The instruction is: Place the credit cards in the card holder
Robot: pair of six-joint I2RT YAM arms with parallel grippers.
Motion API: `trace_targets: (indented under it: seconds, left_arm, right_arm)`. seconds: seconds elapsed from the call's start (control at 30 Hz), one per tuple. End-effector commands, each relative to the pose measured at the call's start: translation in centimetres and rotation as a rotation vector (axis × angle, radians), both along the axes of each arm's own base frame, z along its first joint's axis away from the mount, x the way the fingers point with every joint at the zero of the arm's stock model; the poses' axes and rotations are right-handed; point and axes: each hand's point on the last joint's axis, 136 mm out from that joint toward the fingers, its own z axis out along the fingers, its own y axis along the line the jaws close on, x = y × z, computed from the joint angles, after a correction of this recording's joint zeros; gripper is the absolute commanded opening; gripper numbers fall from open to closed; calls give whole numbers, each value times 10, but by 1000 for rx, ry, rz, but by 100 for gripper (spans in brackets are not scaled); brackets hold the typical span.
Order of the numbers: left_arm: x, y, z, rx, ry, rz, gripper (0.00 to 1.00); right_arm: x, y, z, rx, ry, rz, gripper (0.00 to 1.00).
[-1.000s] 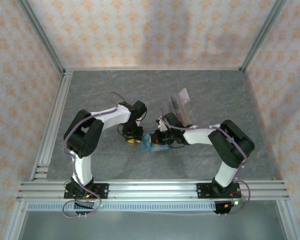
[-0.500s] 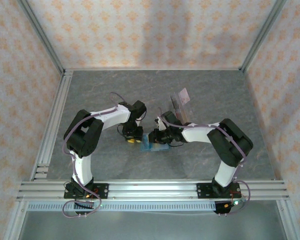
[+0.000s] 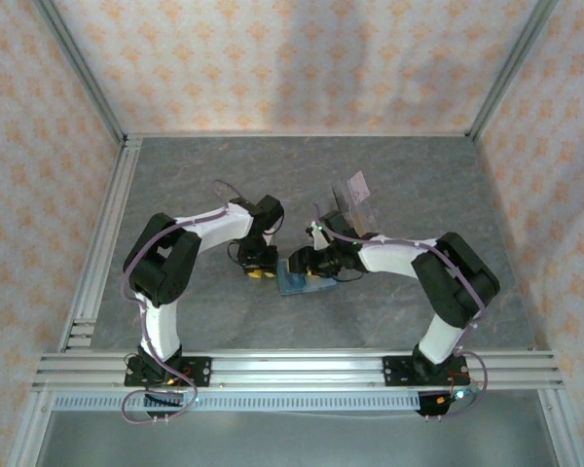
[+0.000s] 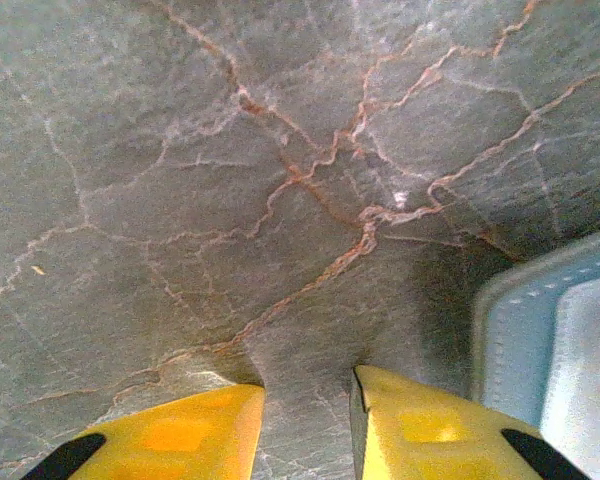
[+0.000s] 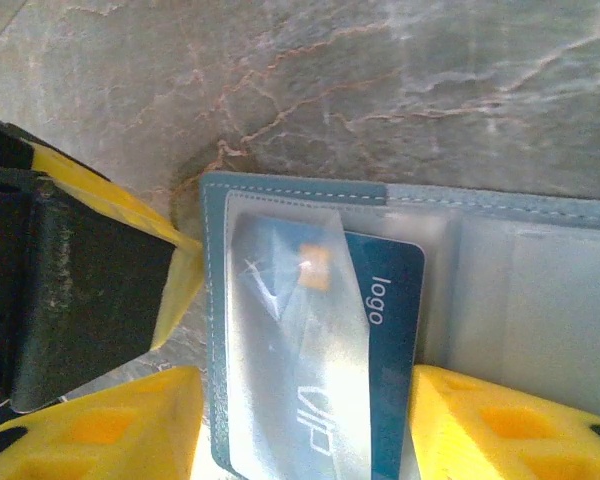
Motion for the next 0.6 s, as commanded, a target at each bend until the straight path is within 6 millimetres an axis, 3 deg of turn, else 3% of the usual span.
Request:
trace_targets:
  seconds: [0.0,0.2,0.33,0.57]
  left_arm:
    - [-25,27,-23,103,108,5,31]
    - [-24,26,-22,82,112,15,31]
    - [-22,24,-14,51,110,29,31]
    - [-18,7,27,-65,44,51,35]
  right_arm:
    - [1,-16,6,-92,-24,-4,59]
    - [2,-10,35,-59,-49,23,59]
    - [7,-8,56,-47,-79,25,54]
    - [28,-61,37,-362,-99,-62,33]
